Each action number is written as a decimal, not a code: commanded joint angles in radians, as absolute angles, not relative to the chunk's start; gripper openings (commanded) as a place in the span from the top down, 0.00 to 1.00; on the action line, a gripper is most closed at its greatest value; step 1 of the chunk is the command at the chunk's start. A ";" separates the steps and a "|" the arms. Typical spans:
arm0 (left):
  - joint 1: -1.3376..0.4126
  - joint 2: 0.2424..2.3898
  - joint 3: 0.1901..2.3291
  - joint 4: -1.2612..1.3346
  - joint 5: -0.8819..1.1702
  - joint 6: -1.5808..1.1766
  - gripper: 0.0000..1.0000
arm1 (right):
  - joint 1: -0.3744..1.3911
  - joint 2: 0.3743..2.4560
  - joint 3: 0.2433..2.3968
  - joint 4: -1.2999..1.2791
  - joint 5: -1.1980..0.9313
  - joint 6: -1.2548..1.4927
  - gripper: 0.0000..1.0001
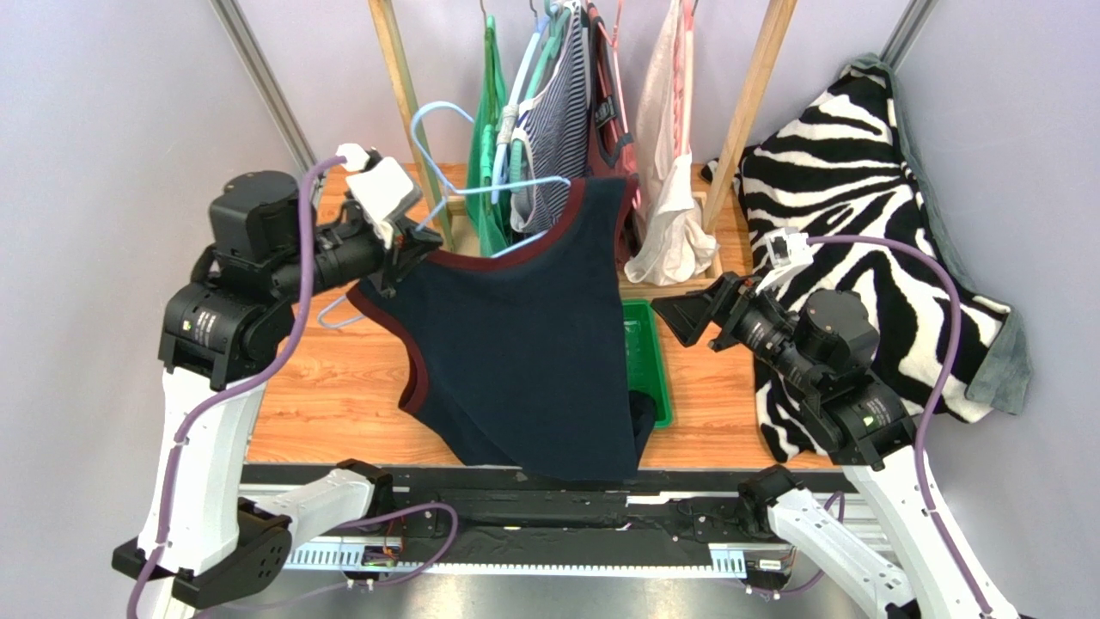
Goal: Remove the tank top from the hanger
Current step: Pick up the hanger from the clothesline, then remove the tank top from the hanger.
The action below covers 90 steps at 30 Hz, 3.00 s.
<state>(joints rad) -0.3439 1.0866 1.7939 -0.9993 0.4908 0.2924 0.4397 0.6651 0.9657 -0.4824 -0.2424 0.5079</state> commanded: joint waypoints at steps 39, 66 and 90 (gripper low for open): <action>-0.437 0.907 1.592 -0.986 0.325 0.420 1.00 | 0.847 0.816 1.187 -0.261 0.472 0.337 1.00; -0.480 1.087 1.908 -0.997 0.410 0.382 1.00 | 0.518 0.805 0.980 -0.311 0.014 0.411 0.93; -0.618 1.238 1.904 -1.203 0.698 0.623 1.00 | 0.818 0.802 1.302 -0.448 -0.142 -0.186 0.17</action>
